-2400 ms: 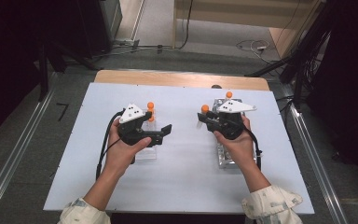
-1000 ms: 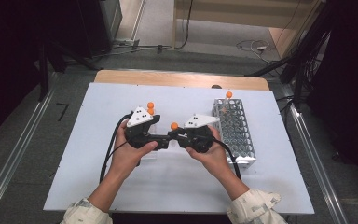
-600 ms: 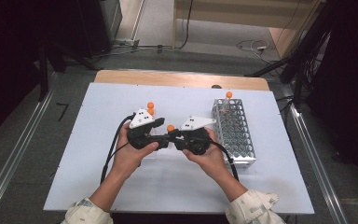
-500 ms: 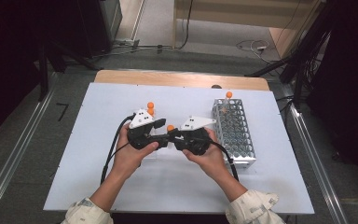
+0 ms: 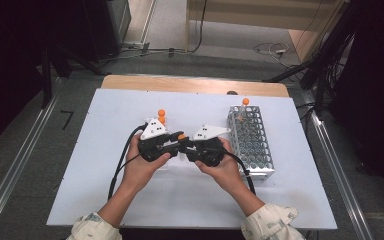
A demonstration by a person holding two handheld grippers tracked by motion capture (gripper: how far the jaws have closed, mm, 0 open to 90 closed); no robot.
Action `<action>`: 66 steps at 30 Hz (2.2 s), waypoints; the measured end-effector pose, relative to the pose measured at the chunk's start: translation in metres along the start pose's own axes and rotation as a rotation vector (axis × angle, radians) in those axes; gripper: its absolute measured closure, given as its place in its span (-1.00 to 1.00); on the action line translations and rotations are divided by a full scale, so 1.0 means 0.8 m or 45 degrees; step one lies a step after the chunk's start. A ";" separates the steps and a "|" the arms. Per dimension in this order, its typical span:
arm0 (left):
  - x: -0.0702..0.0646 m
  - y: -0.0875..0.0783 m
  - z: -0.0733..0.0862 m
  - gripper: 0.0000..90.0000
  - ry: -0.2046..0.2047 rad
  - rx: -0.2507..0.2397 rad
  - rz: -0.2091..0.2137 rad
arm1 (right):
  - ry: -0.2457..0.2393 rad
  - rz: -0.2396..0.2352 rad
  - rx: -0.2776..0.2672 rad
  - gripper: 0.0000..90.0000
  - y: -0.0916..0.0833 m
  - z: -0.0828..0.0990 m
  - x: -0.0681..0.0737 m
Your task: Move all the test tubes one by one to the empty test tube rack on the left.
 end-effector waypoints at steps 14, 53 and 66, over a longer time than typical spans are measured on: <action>0.005 -0.006 -0.006 0.58 0.015 -0.037 -0.026 | 0.034 -0.017 -0.018 0.20 -0.004 -0.001 0.000; 0.040 -0.045 -0.034 0.58 -0.022 -0.125 -0.101 | 0.145 0.009 -0.054 -0.56 -0.029 0.006 -0.019; 0.064 -0.049 -0.034 0.58 -0.002 -0.153 -0.240 | 0.151 0.011 -0.054 -0.56 -0.031 0.008 -0.021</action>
Point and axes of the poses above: each handheld gripper's, and its own axes: y roughly forward along the jaws, z roughly out of its underside, x roughly to its left, the point moved 6 cm from there along y, roughly forward along the jaws, and after that the axes turned 10 degrees about -z, right-handed, at the moved point
